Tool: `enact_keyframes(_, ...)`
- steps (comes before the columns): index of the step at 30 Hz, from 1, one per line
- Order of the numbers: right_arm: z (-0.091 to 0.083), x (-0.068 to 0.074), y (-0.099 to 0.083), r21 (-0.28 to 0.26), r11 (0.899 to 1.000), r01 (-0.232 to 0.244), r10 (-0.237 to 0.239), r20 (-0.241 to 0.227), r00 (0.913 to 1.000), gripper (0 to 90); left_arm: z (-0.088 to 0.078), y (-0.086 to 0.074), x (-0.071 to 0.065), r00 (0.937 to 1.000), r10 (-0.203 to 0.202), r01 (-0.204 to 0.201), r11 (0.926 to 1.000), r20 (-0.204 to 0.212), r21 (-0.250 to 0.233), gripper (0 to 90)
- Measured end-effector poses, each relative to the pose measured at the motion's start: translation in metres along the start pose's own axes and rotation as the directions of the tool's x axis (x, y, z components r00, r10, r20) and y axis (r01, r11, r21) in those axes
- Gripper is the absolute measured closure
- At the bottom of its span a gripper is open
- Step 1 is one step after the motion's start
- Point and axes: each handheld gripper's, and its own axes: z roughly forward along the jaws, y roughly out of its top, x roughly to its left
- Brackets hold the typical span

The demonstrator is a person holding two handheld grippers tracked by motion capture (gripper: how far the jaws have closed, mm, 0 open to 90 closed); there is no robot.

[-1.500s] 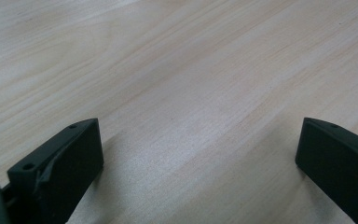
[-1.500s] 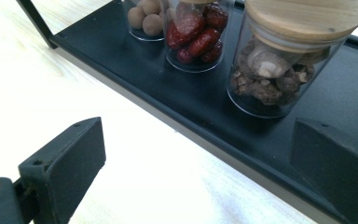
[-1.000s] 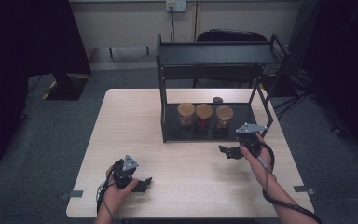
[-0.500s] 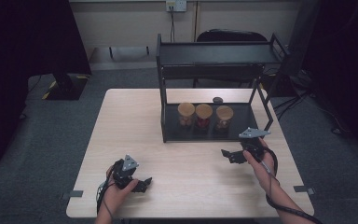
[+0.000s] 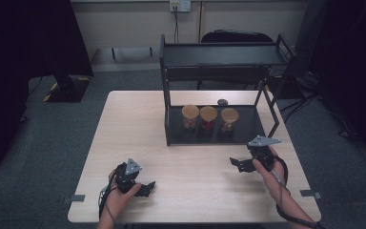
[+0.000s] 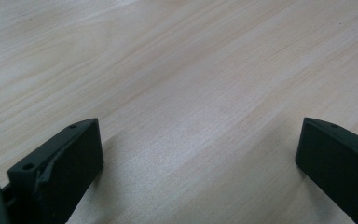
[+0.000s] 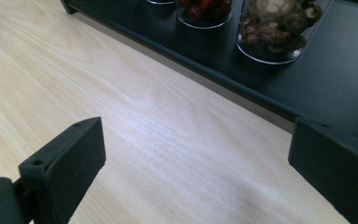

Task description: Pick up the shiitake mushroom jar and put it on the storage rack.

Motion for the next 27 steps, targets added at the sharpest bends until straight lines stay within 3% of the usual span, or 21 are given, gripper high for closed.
enact_keyframes(27,-0.016,-0.001,-0.019,0.001,1.000,-0.010,0.010,-0.021,0.9997,3.1,0.000,0.000,0.000,1.0000,0.000,0.000,1.0000,0.000,0.000,0.3)
